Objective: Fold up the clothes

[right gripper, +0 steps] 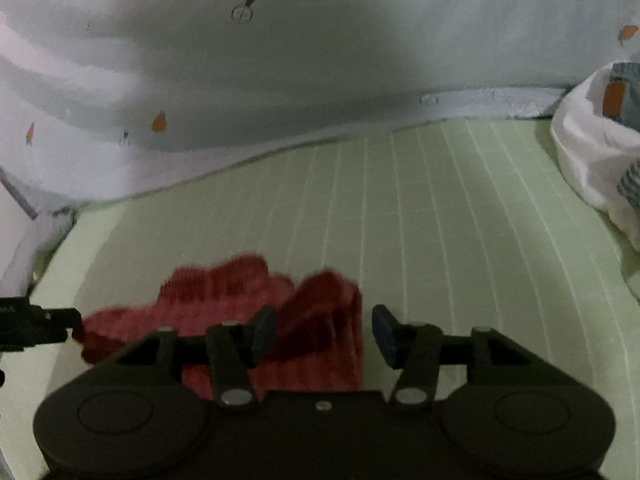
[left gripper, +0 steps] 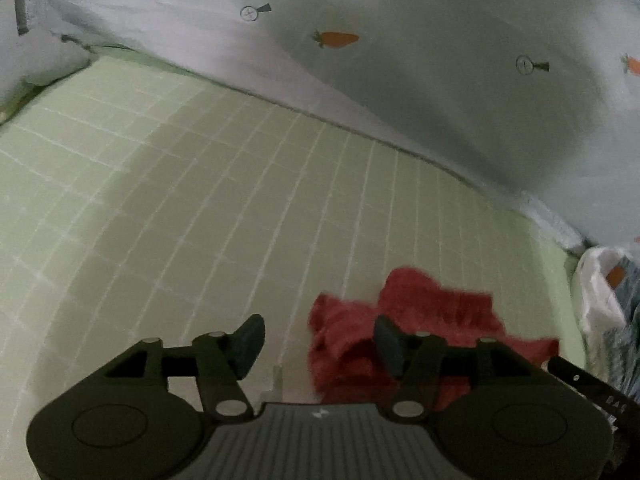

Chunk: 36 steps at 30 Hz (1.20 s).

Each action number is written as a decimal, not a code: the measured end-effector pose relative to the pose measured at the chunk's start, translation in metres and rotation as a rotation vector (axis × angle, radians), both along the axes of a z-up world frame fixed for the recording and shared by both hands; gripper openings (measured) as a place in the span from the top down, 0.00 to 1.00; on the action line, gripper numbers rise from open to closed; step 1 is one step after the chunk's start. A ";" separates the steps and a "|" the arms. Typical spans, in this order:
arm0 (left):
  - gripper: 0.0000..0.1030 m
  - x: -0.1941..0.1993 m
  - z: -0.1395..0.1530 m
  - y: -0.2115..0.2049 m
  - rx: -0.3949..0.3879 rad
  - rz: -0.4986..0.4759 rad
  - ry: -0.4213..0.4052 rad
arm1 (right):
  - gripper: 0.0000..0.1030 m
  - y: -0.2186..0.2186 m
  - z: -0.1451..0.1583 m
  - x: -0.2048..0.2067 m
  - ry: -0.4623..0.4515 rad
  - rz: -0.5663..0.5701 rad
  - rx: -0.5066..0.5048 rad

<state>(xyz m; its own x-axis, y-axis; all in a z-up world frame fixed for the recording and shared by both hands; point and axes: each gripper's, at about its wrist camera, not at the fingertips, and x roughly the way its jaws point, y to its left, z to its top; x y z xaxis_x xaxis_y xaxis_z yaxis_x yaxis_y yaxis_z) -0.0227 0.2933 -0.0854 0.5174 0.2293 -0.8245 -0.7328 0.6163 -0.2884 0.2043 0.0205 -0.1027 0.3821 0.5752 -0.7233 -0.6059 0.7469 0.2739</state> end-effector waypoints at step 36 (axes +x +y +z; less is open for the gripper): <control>0.19 0.081 -0.036 0.050 0.026 -0.011 -0.004 | 0.23 0.061 -0.025 0.059 -0.058 -0.018 -0.070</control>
<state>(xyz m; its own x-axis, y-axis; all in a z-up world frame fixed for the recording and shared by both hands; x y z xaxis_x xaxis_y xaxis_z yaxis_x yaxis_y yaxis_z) 0.0579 0.3438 -0.1217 0.5233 0.2450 -0.8162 -0.7249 0.6316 -0.2751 0.2633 0.0814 -0.1280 0.4342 0.5168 -0.7378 -0.6053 0.7740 0.1859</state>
